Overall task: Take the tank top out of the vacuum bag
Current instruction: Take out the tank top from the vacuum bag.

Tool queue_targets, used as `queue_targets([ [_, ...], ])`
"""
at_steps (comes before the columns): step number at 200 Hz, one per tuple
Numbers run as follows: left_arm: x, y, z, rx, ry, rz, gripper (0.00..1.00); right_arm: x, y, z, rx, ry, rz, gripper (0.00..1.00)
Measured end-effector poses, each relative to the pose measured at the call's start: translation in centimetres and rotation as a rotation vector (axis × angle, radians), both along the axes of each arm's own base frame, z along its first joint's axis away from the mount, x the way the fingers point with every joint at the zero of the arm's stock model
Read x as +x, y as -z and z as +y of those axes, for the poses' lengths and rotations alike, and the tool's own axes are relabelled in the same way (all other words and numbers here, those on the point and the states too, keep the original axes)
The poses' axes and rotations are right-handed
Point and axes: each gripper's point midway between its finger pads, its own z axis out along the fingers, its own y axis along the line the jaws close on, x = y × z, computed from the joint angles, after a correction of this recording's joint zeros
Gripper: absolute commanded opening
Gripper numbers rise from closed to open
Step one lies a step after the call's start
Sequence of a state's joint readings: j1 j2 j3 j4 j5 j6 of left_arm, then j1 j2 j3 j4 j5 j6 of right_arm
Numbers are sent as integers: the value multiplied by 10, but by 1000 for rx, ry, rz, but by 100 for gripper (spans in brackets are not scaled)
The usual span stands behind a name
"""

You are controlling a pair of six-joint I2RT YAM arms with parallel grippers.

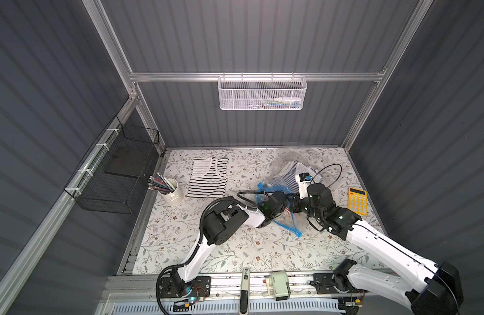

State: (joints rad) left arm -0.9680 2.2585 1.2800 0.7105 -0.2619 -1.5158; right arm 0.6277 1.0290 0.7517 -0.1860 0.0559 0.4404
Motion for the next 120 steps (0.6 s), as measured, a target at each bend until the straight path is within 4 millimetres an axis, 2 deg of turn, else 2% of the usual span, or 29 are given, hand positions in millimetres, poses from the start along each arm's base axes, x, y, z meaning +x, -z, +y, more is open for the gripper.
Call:
queue_targets([
  [39, -4, -5, 5, 25, 27, -22, 0, 1, 0, -3, -7, 9, -2, 0],
  [95, -10, -45, 10, -11, 47, -68, 0, 11, -6, -19, -21, 79, -16, 0],
  [120, -25, -43, 20, -2, 59, -49, 0, 14, -16, -19, -9, 85, -35, 0],
])
